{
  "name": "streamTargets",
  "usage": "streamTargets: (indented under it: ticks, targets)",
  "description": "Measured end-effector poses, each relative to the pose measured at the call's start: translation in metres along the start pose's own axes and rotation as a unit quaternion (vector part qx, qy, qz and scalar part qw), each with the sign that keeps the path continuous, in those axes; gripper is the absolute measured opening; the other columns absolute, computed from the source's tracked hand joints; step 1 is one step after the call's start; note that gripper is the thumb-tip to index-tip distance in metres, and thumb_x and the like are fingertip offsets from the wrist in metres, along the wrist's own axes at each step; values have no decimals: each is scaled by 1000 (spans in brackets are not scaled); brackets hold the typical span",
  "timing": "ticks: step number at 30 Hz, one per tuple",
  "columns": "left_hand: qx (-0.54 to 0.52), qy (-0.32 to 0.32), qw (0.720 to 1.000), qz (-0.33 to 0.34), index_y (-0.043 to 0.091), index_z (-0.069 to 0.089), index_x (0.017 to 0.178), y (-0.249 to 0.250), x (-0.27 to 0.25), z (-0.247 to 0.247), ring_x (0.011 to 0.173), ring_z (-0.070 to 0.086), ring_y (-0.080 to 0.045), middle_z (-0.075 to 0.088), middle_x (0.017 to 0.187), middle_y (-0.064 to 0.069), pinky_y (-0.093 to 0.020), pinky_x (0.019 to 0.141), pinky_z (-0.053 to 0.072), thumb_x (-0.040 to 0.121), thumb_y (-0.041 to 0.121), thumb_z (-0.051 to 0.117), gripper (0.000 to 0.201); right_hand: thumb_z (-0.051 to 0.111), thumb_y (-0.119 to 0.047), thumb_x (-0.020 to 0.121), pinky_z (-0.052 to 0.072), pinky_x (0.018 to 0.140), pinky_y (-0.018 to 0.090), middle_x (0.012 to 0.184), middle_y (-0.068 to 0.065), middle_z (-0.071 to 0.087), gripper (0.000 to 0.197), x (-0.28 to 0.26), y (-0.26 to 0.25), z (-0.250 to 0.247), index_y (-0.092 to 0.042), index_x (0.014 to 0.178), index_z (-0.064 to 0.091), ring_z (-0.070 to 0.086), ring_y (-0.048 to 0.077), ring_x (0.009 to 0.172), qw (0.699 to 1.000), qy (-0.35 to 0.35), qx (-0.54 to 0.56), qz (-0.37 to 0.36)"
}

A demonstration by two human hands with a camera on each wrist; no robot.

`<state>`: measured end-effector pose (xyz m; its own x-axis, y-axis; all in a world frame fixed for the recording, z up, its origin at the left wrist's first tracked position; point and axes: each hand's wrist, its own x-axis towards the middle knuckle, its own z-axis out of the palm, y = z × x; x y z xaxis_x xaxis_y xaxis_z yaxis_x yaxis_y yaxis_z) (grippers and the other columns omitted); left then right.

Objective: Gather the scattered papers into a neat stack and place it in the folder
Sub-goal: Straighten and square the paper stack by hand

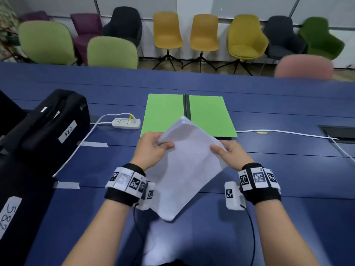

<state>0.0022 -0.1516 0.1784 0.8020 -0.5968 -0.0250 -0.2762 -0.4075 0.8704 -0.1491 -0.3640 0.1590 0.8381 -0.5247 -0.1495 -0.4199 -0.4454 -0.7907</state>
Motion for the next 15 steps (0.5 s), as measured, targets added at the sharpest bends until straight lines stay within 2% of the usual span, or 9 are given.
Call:
streamTargets:
  ticks: [2,4,5,7,8,10,12,13,15]
  targets:
    - [-58,16,998,-16,5,68,75,-7,3,-9,64,51,-13,60,67,-2,-29,65,43,66,35,72,31,56,-34,89,55,78,46,74,5,63,24,-3,13,-1,-19,73,64,57,21,73,999,-1,42,6]
    - [-93,15,995,-15,0,68,78,-5,2,-12,66,53,-14,60,71,-5,-30,67,43,70,28,73,30,58,-44,85,53,77,53,72,6,59,39,-6,17,1,-6,80,62,53,18,69,996,34,79,-10]
    - [-108,12,994,-17,-3,68,78,-4,1,-12,64,54,-14,61,70,-5,-29,65,43,75,19,73,22,58,-43,86,54,73,50,69,3,61,38,-6,17,3,-6,82,62,54,16,66,992,54,115,-16]
    - [-153,12,988,-36,4,69,78,-3,-4,-12,55,60,-9,67,65,1,-23,59,48,83,4,69,5,56,-23,92,55,57,32,61,-7,66,15,-7,16,8,-12,83,59,58,7,56,970,91,224,-13]
    - [-181,18,982,-43,9,70,79,-4,-6,-12,53,63,-5,70,63,7,-20,57,51,84,2,67,9,58,-21,90,51,52,23,60,-7,68,10,-8,16,12,-12,85,57,59,4,53,955,91,281,-6]
    - [-234,44,969,-60,13,69,82,-14,-6,-8,54,66,-3,73,63,9,-18,55,54,84,2,67,11,69,-39,77,52,58,20,78,-4,74,32,-13,17,22,-14,96,60,66,8,65,931,36,363,16]
    - [-268,69,958,-82,12,68,82,-21,-10,1,56,67,-6,73,66,7,-22,57,55,84,3,67,10,73,-51,68,55,72,28,98,-1,75,52,-17,19,36,-17,106,64,70,15,86,928,-12,371,37]
    - [-276,78,953,-93,13,68,81,-24,-11,7,56,67,-6,73,68,7,-24,58,55,85,4,66,10,71,-46,73,56,76,31,99,-1,74,44,-20,17,42,-17,106,65,70,18,90,930,-7,366,39]
    - [-291,90,946,-109,14,67,81,-25,-14,18,56,66,-6,72,68,7,-26,60,53,87,6,65,10,60,-23,89,55,80,42,92,1,75,13,-21,13,51,-17,99,66,68,23,87,932,50,356,42]
